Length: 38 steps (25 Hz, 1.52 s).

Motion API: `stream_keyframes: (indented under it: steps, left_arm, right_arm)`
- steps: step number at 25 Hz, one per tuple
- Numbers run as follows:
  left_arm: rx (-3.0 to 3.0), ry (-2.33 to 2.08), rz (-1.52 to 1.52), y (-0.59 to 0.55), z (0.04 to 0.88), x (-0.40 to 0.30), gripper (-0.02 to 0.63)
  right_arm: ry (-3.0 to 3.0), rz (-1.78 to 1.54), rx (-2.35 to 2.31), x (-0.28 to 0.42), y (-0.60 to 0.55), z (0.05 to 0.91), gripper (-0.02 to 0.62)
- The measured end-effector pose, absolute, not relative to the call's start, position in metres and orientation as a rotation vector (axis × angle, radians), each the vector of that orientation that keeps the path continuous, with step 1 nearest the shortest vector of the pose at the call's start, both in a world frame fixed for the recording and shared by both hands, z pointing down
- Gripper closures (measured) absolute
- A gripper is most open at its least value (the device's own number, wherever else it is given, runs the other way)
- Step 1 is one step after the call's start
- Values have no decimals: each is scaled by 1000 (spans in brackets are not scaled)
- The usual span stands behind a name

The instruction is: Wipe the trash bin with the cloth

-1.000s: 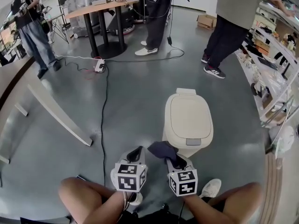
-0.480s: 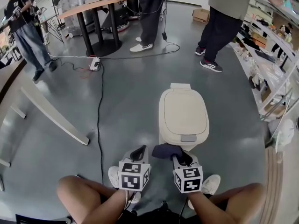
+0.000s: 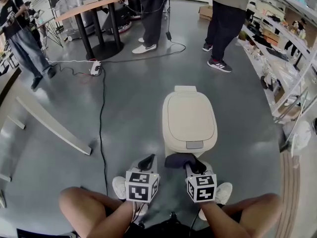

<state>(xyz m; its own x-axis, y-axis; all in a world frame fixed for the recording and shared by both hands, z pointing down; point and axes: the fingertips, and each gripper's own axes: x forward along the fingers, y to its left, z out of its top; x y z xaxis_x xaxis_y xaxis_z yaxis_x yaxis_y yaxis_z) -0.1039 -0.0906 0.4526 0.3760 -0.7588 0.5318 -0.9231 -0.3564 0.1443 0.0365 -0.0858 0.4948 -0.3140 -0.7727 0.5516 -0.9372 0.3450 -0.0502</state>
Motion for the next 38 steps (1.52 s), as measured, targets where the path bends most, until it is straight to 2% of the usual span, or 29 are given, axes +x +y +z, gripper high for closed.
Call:
stream_keyframes:
  steps: [26, 38]
  left_arm:
    - [2263, -1374, 583, -91, 471, -64, 606]
    - [2244, -1377, 612, -95, 484, -69, 606]
  right_arm:
    - [-1974, 554, 1686, 116, -90, 503, 491]
    - [-1912, 490, 1617, 111, -78, 529, 491]
